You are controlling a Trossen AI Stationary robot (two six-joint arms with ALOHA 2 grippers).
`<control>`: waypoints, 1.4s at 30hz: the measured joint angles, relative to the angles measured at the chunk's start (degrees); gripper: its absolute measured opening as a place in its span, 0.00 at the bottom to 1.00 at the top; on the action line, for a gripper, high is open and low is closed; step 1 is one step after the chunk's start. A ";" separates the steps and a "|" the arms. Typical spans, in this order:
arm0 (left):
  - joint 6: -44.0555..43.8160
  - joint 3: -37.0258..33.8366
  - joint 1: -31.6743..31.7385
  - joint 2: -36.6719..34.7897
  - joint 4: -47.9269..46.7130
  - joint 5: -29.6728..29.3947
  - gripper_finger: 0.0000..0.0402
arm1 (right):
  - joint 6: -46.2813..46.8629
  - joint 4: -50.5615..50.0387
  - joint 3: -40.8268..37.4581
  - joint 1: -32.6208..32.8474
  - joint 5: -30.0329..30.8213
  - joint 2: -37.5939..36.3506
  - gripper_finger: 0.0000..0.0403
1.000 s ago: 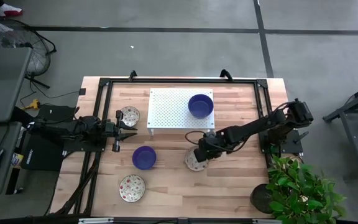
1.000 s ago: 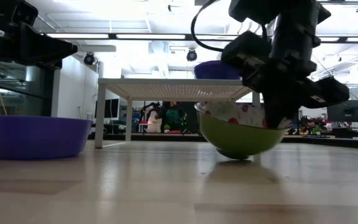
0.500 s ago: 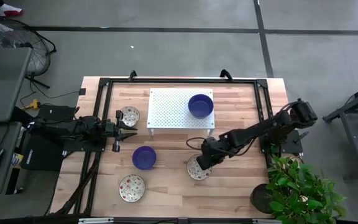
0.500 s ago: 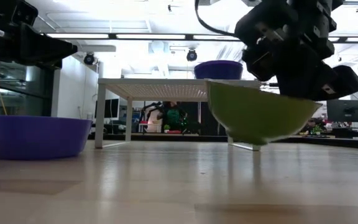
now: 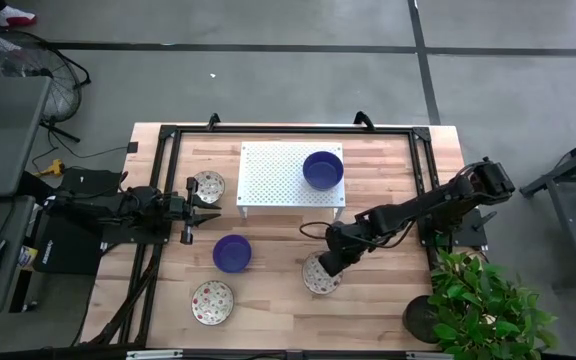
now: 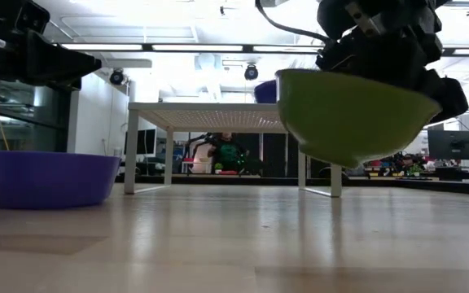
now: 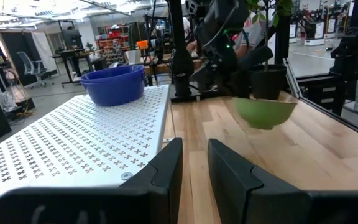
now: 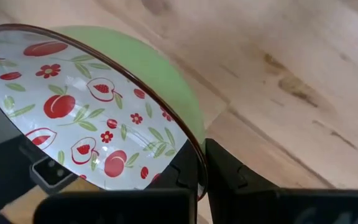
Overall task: Pick & Place Mini bowls
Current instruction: Put the right white patterned bowl on the shelf
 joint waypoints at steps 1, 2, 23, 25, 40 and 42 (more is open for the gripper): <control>0.00 0.00 0.00 -0.01 0.00 0.00 0.18 | 0.00 0.01 0.02 0.00 -0.53 0.00 0.00; 0.06 0.00 0.00 0.00 0.01 0.00 0.18 | -0.01 0.00 0.03 0.00 -1.22 0.00 0.00; 0.98 0.78 0.00 -0.02 3.64 -1.47 0.18 | -2.28 -10.16 10.71 -0.77 0.15 -0.04 0.00; 1.08 1.35 0.00 0.00 3.39 -2.11 0.18 | -3.14 -12.12 12.27 -1.15 0.46 -0.04 0.00; -0.61 2.31 0.02 0.02 12.52 -4.02 0.18 | -13.77 -20.27 25.16 -8.84 4.88 -0.04 0.00; 1.15 2.88 0.02 0.31 12.33 -3.44 0.18 | -14.80 -20.31 25.95 -10.13 4.62 -0.04 0.00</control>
